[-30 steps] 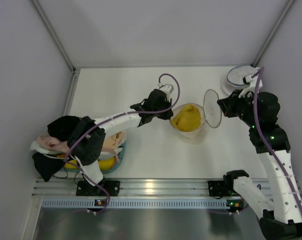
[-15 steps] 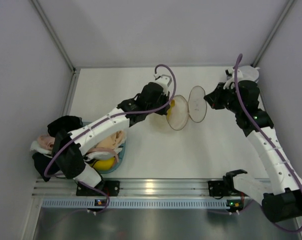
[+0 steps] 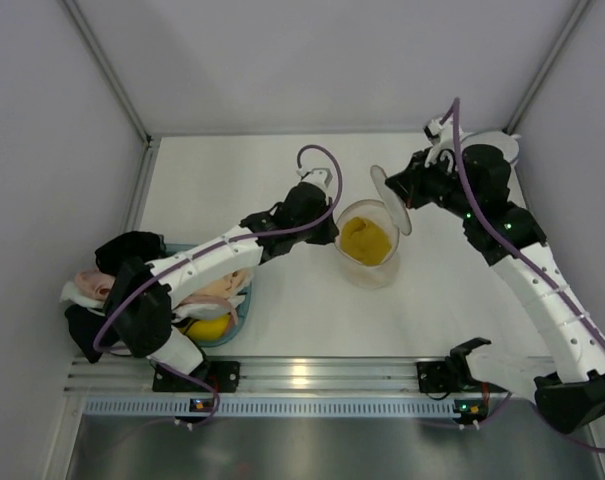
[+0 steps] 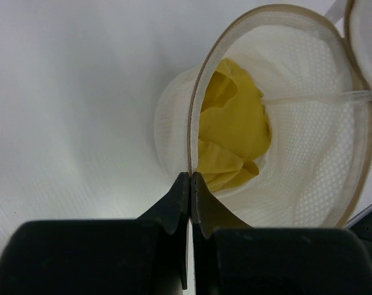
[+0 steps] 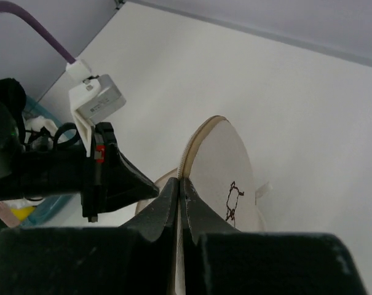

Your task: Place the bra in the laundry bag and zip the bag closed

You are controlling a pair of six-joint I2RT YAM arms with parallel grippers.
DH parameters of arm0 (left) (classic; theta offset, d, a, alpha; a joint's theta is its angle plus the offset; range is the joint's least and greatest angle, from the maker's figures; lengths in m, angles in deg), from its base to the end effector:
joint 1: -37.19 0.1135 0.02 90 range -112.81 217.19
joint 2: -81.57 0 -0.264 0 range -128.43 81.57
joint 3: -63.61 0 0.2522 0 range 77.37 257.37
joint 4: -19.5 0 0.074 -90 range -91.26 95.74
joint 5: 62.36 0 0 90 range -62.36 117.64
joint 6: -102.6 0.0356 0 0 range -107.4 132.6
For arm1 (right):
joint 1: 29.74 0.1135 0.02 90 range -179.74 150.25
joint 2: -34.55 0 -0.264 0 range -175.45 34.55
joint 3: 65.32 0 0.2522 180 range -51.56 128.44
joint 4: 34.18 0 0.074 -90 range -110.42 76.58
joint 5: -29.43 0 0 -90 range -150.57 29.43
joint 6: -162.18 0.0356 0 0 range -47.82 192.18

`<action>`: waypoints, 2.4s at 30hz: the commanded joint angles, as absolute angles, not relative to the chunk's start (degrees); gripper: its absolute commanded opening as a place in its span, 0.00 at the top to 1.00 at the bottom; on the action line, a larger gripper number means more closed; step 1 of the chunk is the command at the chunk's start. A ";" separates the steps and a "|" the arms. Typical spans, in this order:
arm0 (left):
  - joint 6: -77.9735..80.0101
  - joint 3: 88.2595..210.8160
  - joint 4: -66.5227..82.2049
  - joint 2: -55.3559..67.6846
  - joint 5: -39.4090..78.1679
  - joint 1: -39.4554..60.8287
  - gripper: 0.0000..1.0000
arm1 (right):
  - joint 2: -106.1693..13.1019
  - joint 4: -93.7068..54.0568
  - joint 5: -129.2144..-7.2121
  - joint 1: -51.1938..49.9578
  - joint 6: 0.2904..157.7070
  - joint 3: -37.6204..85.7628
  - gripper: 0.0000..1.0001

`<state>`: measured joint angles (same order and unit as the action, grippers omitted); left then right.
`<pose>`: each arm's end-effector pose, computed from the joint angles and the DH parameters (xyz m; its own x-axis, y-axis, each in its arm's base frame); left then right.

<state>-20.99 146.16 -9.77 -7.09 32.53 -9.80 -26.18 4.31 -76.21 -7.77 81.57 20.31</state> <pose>0.2436 -0.2567 0.2872 -0.7059 -0.0514 -0.7065 0.3489 0.8427 -0.4100 0.2050 0.0931 0.4245 -0.3134 0.0430 -0.9486 -0.5596 0.7987 0.2211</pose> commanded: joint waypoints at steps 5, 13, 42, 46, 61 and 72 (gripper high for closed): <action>-24.84 143.38 -1.74 -7.46 33.27 -9.57 1.00 | -28.12 0.24 -71.65 -2.15 82.46 11.47 1.00; -26.16 141.00 -0.15 -9.13 32.04 -9.57 1.00 | -29.08 -7.23 -83.67 -0.39 91.25 6.36 1.00; -19.66 131.60 9.34 -5.00 24.75 -1.93 1.00 | -26.54 -29.28 -73.41 -16.38 109.17 -21.06 0.40; -20.71 131.42 9.43 -5.62 23.95 -1.66 1.00 | -28.38 -38.51 -71.04 -16.39 111.47 -24.05 0.39; -21.07 131.86 9.78 -6.23 22.19 -1.66 1.00 | -44.64 -53.64 -72.35 -13.84 114.28 -19.84 0.46; -20.71 131.51 9.87 -5.53 23.51 -1.57 1.00 | -48.86 -52.59 -70.68 -11.11 114.63 -17.90 0.59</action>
